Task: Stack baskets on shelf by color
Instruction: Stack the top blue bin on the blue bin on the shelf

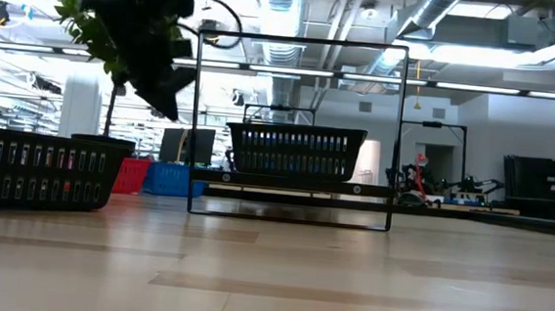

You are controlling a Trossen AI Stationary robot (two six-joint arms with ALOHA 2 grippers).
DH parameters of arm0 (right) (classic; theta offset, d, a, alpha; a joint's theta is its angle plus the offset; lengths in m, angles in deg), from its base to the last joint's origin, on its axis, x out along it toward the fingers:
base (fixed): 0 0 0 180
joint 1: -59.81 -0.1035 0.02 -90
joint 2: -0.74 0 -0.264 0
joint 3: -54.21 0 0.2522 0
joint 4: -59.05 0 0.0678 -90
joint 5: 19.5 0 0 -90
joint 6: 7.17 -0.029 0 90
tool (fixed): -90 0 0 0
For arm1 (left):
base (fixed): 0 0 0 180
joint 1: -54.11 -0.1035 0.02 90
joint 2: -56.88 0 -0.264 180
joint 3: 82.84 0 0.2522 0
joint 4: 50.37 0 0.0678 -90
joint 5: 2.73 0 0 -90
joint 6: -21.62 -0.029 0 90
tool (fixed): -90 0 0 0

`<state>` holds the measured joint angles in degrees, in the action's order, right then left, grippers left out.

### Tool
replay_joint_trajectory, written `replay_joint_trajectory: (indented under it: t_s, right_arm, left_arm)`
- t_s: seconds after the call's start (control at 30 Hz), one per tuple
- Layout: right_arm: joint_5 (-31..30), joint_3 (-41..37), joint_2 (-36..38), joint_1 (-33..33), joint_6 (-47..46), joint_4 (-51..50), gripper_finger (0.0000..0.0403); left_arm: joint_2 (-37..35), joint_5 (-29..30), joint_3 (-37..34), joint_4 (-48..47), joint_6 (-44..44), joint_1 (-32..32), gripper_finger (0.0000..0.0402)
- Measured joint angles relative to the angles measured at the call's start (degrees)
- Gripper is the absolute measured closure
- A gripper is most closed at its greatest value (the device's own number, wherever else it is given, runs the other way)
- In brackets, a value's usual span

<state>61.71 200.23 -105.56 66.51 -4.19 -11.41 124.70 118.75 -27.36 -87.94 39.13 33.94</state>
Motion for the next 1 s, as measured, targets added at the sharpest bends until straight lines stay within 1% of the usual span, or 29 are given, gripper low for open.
replay_joint_trajectory:
  t_s: [0.07,0.23,0.3,0.43,0.6,0.67,0.77,1.0]
  right_arm:
    - [-0.4,0.0,0.0,-0.6,0.0,-0.9,0.0235]
    - [-0.4,0.0,0.0,-1.8,0.0,-0.9,0.0235]
    - [-0.4,0.0,0.0,-2.1,0.0,-1.1,0.0235]
    - [-0.5,0.0,0.0,-2.2,0.0,-1.8,0.0235]
    - [-0.6,0.0,0.0,-2.6,0.0,-1.8,0.0235]
    - [-0.6,0.0,0.0,-2.6,0.0,-1.8,0.0235]
    - [-0.6,0.0,0.0,-2.6,0.1,-2.2,0.0235]
    - [-0.6,0.0,0.0,-2.6,0.3,-2.1,0.0235]
  left_arm:
    - [2.5,-1.7,0.4,1.8,-2.3,-2.5,0.0401]
    - [9.3,-3.0,2.5,2.0,-5.2,-8.2,0.0401]
    - [12.0,-3.2,3.2,2.5,-6.6,-9.9,0.0401]
    - [16.2,-1.9,4.4,3.3,-9.8,-13.3,0.0401]
    - [20.0,-4.8,5.3,2.3,-12.3,-16.6,0.0401]
    - [20.9,-7.0,5.3,1.6,-12.3,-17.2,0.0401]
    - [21.4,-13.1,5.3,-0.7,-11.6,-17.4,0.0401]
    - [21.4,-23.6,5.3,-5.5,-7.9,-14.2,0.0401]
